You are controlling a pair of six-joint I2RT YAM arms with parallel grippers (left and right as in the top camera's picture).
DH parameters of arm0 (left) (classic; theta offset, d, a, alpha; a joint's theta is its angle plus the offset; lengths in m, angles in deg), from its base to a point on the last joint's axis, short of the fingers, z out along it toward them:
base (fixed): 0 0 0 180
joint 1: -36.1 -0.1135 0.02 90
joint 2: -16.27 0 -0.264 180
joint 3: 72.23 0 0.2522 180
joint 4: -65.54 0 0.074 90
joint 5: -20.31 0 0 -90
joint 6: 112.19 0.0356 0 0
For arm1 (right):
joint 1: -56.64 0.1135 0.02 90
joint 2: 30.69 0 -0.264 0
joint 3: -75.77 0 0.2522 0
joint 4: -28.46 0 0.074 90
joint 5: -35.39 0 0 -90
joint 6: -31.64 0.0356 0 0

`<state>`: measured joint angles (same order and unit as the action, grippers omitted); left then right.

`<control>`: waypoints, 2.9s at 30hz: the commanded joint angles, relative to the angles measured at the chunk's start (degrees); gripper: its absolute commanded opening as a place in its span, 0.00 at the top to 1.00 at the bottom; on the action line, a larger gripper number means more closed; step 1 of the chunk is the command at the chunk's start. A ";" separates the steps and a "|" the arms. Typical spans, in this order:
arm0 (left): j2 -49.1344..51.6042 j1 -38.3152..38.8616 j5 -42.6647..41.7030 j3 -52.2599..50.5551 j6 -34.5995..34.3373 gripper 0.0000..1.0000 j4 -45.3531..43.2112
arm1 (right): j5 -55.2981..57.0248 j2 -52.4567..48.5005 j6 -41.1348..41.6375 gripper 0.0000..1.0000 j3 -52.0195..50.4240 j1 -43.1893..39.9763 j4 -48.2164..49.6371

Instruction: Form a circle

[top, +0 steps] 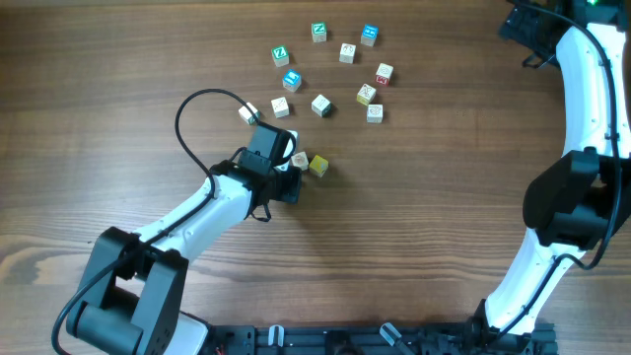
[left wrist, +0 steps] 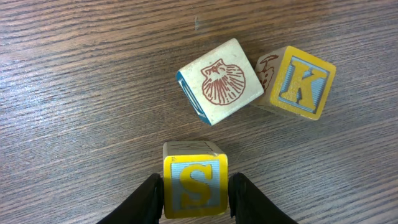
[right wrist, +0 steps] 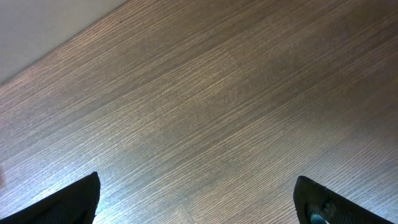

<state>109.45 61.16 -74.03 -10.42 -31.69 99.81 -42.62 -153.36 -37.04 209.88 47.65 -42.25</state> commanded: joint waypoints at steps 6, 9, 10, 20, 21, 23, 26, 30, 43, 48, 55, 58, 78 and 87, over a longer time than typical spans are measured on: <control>0.59 -0.11 0.37 -0.39 0.11 0.45 0.94 | -0.50 -0.76 -0.28 0.00 -0.07 0.24 -0.02; 0.59 -0.11 0.35 -0.39 0.11 0.53 1.79 | -0.48 -0.76 -0.28 0.00 -0.07 0.24 -0.02; 0.59 -0.11 0.35 -0.39 0.09 0.57 1.75 | -0.48 -0.76 -0.31 0.00 -0.07 0.24 -0.02; 0.59 -0.11 0.39 -0.39 0.11 0.57 0.46 | -0.48 -0.76 -0.28 0.00 -0.07 0.24 -0.02; 0.59 -0.11 0.39 -0.39 0.11 0.55 0.50 | -0.48 -0.76 -0.28 0.00 -0.07 0.24 -0.02; 0.59 -0.11 0.39 -0.39 0.11 0.55 0.72 | -0.48 -0.76 -0.28 0.00 -0.07 0.24 -0.02; 0.59 -0.11 0.39 -0.39 0.11 0.58 1.66 | -0.48 -0.76 -0.26 0.00 -0.07 0.24 -0.02; 0.59 -0.11 1.64 -0.39 0.11 0.58 1.57 | -0.50 -0.76 -0.28 0.00 -0.07 0.24 -0.02; 0.61 -0.11 3.10 -0.39 0.11 0.66 0.42 | -0.48 -0.76 -0.28 0.00 -0.07 0.24 -0.02; 0.61 -0.11 3.08 -0.39 0.09 0.67 0.44 | -0.48 -0.76 -0.28 0.00 -0.07 0.24 -0.02; 0.61 -0.09 2.25 -0.39 0.09 0.66 0.02 | -0.48 -0.76 -0.28 0.00 -0.07 0.24 -0.02; 0.61 -0.11 2.25 -0.39 0.09 0.66 0.04 | -0.48 -0.76 -0.31 0.00 -0.07 0.24 0.00; 0.61 -0.09 2.25 -0.39 0.09 0.67 -0.42 | -0.48 -0.76 -0.28 0.00 -0.07 0.24 0.00; 0.63 -0.07 1.92 -0.39 0.09 0.66 -0.57 | -0.50 -0.76 -0.31 0.00 -0.07 0.24 -0.02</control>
<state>109.45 61.16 -71.69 -10.42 -31.84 99.55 -42.62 -153.36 -37.04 209.88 47.65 -42.25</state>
